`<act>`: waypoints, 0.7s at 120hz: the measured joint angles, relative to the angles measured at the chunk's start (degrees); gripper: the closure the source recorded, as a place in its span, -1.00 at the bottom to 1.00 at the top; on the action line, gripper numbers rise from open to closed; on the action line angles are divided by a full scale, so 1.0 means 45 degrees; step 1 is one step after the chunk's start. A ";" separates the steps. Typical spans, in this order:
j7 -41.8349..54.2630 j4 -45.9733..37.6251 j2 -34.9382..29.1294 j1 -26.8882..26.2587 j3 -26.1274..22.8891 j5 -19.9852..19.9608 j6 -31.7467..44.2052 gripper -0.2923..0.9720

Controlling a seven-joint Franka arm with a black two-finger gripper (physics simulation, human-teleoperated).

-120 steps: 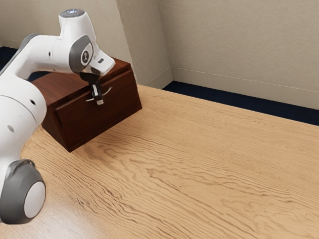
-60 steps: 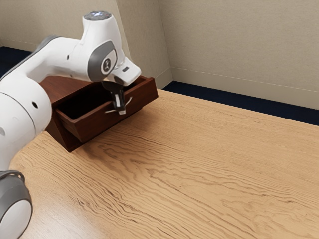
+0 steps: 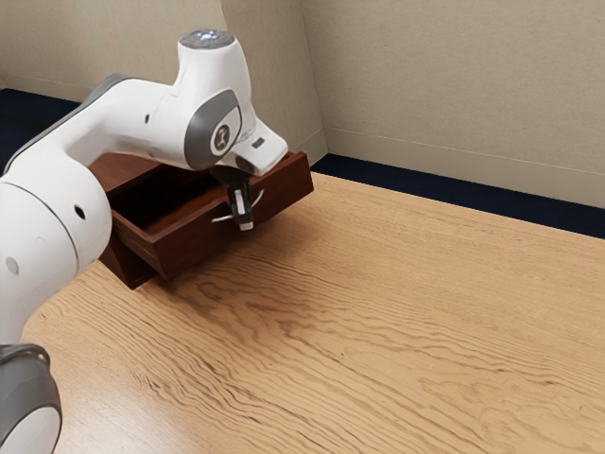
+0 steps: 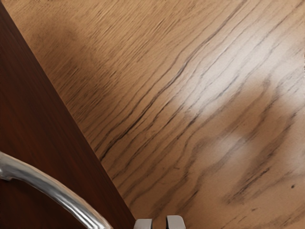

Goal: Pull the drawer handle with one arm to open the drawer

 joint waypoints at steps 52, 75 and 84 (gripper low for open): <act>-0.0467 0.0111 -0.0038 -0.0196 0.0555 -0.1322 -0.0299 0.48; -0.0656 0.0146 0.0085 -0.0208 0.0822 -0.1920 -0.0200 0.46; -0.0755 0.0152 0.0125 -0.0244 0.0858 -0.2045 -0.0105 0.47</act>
